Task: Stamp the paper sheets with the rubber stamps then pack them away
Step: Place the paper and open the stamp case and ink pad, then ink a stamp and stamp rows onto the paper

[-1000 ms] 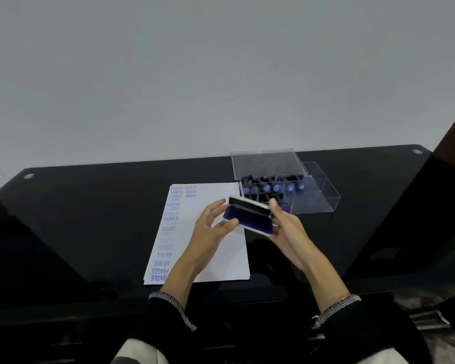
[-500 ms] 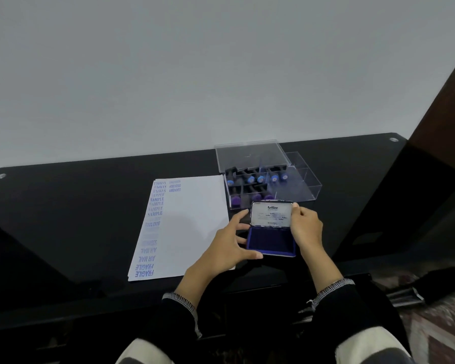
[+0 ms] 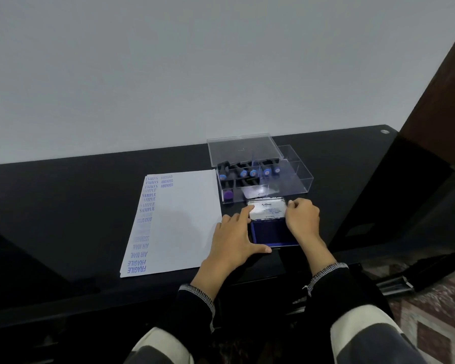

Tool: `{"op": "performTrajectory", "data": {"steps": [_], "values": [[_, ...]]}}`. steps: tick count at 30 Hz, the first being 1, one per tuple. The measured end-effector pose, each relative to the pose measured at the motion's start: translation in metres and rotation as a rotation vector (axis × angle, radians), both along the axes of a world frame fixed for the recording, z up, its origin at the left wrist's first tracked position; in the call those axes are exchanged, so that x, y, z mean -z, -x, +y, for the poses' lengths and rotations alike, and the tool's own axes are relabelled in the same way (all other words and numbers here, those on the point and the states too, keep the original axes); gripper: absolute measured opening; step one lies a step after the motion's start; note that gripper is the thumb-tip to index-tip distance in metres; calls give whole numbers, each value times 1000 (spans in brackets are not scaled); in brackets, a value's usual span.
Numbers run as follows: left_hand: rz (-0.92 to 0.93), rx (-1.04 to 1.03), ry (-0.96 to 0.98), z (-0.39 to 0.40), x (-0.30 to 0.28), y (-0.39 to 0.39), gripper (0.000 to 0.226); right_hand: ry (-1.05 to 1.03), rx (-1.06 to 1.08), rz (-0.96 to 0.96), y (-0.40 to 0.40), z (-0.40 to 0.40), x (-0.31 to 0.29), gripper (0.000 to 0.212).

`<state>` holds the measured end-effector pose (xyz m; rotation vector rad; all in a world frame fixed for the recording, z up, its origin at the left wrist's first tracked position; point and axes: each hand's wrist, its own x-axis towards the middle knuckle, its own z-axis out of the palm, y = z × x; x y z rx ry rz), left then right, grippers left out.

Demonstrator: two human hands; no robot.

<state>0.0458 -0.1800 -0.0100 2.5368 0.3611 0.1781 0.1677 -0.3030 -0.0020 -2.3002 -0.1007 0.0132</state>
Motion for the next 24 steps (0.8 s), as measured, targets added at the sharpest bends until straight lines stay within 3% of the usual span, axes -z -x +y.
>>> {"op": "performTrajectory", "data": {"steps": [4, 11, 17, 24], "values": [[-14, -14, -34, 10, -3, 5, 97, 41, -6, -126, 4, 5, 6, 22], [-230, -381, -108, 93, -2, 33, 22, 3, -202, -357, 1, 40, -22, 15], [-52, -807, -145, 150, 13, 67, 42, 306, -213, -351, -22, 74, -37, 23], [7, -873, -129, 154, 10, 60, 50, 577, -187, -54, -40, 104, -51, 39]]}}
